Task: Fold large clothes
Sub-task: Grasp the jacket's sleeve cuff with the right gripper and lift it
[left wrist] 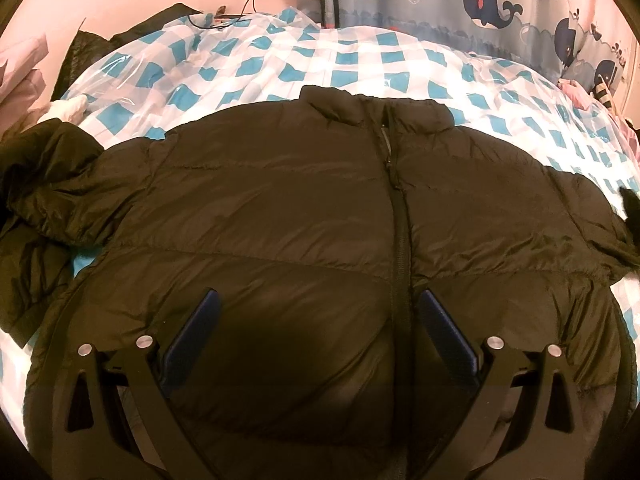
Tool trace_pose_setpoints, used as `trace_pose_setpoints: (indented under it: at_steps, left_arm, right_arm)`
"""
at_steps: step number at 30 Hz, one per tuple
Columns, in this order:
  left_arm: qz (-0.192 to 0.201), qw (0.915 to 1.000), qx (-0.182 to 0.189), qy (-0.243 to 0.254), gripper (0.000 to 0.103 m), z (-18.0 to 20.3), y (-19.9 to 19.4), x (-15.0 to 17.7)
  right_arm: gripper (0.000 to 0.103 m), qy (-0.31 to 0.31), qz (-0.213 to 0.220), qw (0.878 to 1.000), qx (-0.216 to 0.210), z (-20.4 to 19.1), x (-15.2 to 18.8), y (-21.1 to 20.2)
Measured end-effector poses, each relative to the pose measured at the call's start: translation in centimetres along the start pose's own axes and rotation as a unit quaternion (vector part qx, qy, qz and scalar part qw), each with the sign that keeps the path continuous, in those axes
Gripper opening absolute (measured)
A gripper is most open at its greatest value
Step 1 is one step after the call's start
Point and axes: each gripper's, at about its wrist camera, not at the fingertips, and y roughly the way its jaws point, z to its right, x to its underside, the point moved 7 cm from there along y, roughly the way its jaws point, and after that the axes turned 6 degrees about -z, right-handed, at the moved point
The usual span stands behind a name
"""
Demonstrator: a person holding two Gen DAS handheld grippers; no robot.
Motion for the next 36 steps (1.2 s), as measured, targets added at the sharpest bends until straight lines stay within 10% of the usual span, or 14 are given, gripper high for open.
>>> trace_pose_setpoints:
  at_steps: [7,10,20,21,24,31,36]
  left_arm:
    - [-0.003,1.0000,-0.002,-0.005,0.095,-0.3,0.2,0.1]
    - [-0.003,1.0000,-0.003,-0.004,0.095,-0.3,0.2,0.1]
    - [-0.003,1.0000,-0.002,-0.002,0.095,-0.5,0.3,0.1]
    - [-0.003,1.0000,-0.002,-0.003,0.095,-0.4,0.3,0.1]
    - [-0.002,1.0000,-0.002,-0.003,0.095,-0.4,0.3,0.1]
    - [0.015,0.9998,0.008,-0.010,0.095,-0.5,-0.4,-0.2]
    - [0.006,0.9991,0.036,-0.020,0.095,-0.1,-0.2,0.1]
  right_arm:
    - [0.015,0.225,0.043,0.969,-0.090,12.1,0.0,-3.6]
    - [0.061,0.286,0.019,0.950,-0.123,14.9,1.6,-2.9]
    - [0.066,0.247,-0.012,0.955,-0.165,11.5,1.1,0.1]
    - [0.066,0.242,-0.010,0.957,-0.160,11.3,1.0,0.4]
    - [0.007,0.242,-0.002,0.958,-0.152,10.6,0.5,0.7]
    - [0.005,0.243,0.089,0.955,-0.148,12.4,-4.0,-5.4]
    - [0.005,0.254,0.063,0.960,-0.097,15.2,-4.0,-4.2]
